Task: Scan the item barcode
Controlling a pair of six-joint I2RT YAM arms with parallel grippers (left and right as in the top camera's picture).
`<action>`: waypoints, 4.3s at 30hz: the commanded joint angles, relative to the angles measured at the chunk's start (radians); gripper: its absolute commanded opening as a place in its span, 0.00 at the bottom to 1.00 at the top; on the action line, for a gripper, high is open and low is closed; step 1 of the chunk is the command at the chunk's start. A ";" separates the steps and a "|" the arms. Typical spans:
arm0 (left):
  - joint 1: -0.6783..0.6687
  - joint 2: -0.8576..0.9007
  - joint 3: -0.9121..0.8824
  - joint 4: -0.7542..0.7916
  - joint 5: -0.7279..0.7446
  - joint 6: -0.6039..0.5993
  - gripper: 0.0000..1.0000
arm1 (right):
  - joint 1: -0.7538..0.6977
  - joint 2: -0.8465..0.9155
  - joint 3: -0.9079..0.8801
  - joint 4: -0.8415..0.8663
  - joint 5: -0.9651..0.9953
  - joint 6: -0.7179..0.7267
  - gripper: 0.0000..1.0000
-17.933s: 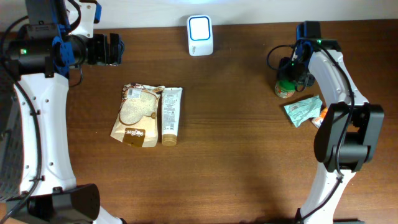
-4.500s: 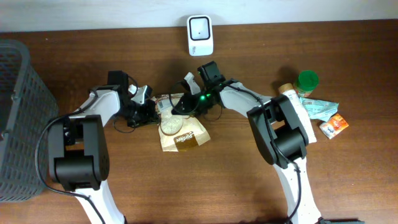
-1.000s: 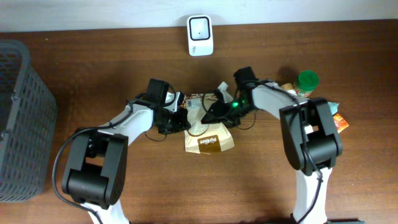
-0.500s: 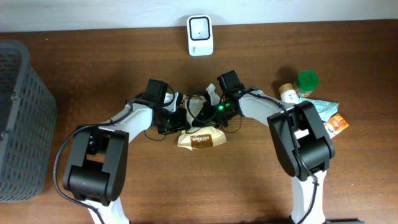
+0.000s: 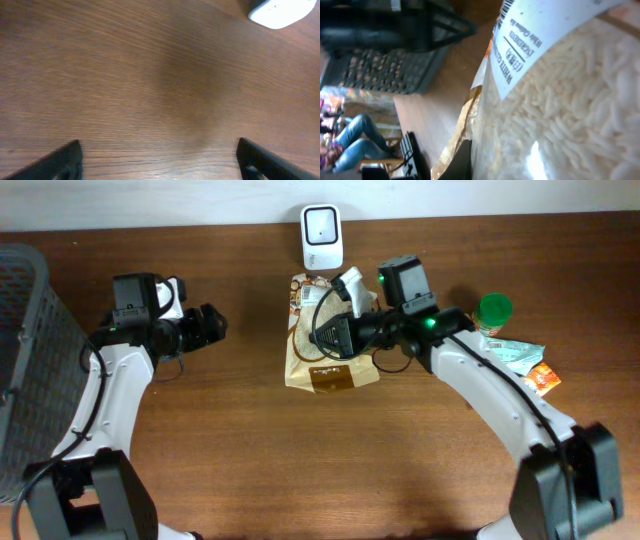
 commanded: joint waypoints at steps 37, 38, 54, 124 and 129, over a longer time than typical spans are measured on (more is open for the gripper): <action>0.004 -0.001 0.000 -0.001 -0.063 0.008 0.99 | 0.056 0.450 0.410 0.490 1.207 -1.077 0.04; 0.004 -0.001 0.000 -0.001 -0.063 0.008 0.99 | 0.055 0.478 0.410 0.542 1.250 -1.122 0.04; 0.004 -0.001 0.000 -0.001 -0.063 0.008 0.99 | 0.016 0.724 0.411 1.014 1.281 -1.789 0.04; 0.004 -0.001 0.000 -0.001 -0.063 0.008 0.99 | -0.769 -0.815 0.211 -0.694 0.486 -0.304 0.98; 0.004 -0.001 0.000 -0.001 -0.063 0.008 0.99 | -0.769 -0.901 0.211 -0.698 0.491 -0.308 0.98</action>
